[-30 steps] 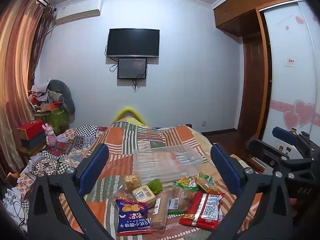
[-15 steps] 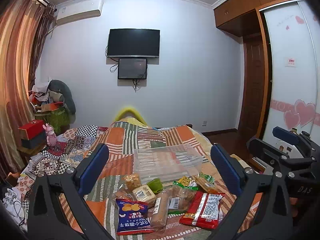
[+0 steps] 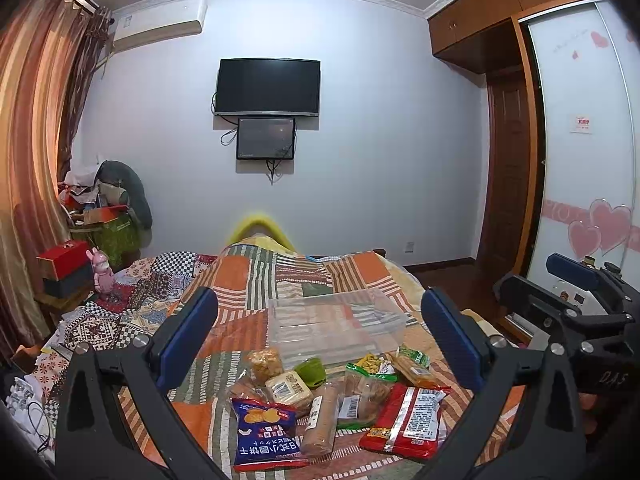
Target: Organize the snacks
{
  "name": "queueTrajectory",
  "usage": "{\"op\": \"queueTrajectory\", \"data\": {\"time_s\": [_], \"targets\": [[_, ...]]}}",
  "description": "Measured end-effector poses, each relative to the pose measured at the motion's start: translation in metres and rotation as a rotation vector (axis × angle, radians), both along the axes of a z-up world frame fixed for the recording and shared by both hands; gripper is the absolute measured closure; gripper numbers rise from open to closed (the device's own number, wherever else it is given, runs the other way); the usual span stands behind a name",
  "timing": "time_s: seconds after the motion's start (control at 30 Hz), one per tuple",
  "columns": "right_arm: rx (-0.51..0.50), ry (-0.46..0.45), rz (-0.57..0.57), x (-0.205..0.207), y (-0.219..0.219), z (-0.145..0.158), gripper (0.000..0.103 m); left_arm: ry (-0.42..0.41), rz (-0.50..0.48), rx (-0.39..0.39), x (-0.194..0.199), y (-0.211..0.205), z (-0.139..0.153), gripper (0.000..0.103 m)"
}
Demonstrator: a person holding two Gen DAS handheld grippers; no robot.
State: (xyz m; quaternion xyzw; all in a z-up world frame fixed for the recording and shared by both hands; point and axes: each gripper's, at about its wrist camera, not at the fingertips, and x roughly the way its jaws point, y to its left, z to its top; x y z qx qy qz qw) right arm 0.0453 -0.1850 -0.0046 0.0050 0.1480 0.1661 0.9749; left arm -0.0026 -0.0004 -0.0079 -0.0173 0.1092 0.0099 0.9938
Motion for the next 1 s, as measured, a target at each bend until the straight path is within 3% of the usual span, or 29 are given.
{"op": "queueTrajectory", "data": {"time_s": [1.0], "targets": [[0.012, 0.005, 0.000, -0.0011, 0.0007, 0.0027, 0.000, 0.001, -0.002, -0.002, 0.0028, -0.0005, -0.0009, 0.000]]}}
